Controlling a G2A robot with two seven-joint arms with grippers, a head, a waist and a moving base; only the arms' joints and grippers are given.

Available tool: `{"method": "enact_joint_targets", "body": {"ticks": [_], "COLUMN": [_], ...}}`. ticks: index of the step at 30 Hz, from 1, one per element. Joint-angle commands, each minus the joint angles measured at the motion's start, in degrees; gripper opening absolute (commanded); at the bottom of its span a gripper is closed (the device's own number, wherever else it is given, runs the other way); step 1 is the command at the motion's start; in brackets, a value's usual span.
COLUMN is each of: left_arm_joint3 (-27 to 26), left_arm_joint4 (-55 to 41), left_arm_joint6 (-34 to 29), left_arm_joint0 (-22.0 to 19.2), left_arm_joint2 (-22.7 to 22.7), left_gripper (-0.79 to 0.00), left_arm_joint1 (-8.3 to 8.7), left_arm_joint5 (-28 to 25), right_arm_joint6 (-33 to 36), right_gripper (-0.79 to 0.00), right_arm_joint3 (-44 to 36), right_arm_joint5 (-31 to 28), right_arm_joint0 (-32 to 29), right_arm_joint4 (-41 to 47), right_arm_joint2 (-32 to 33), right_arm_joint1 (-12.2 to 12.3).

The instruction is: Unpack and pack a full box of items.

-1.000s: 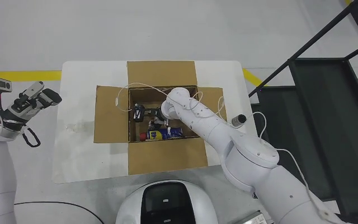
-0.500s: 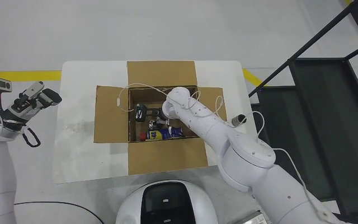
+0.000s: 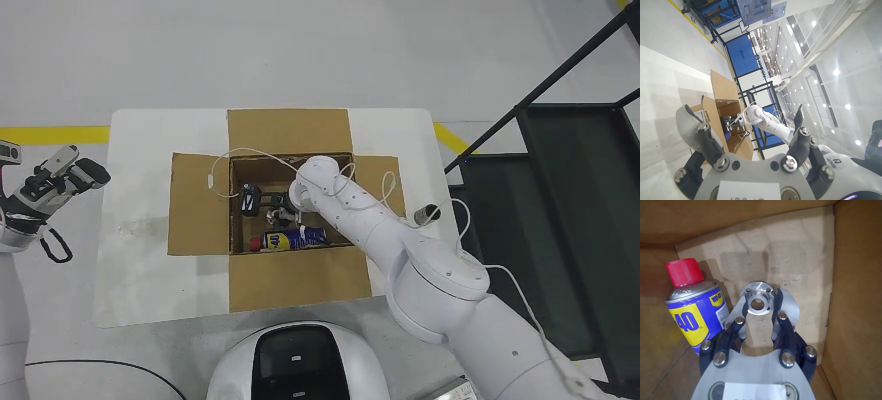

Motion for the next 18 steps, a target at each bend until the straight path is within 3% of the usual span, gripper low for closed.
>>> {"method": "enact_joint_targets", "body": {"ticks": [1, 4, 6, 18], "left_arm_joint3": [0.0, 0.0, 0.0, 0.0], "left_arm_joint4": [0.0, 0.0, 0.0, 0.0], "left_arm_joint6": [0.0, 0.0, 0.0, 0.0], "left_arm_joint0": [0.0, 0.0, 0.0, 0.0], "left_arm_joint2": [0.0, 0.0, 0.0, 0.0], "left_gripper": [0.0, 0.0, 0.0, 0.0], "left_arm_joint1": [0.0, 0.0, 0.0, 0.0], "left_arm_joint5": [0.0, 0.0, 0.0, 0.0], "right_arm_joint6": [-0.24, -0.61, -0.9, -3.41], "right_gripper": [-0.785, -0.696, -0.785, -0.785], "right_arm_joint3": [0.12, 0.19, 0.17, 0.11], "right_arm_joint5": [-0.09, 0.1, 0.33, -0.37], "right_arm_joint0": [-0.04, -0.19, -0.23, 1.16], "right_arm_joint4": [-0.35, -0.87, -1.18, -3.48], "right_arm_joint2": [-0.05, -0.11, -0.12, 0.23], "right_arm_joint1": [-0.1, -0.28, -0.4, 0.07]}}
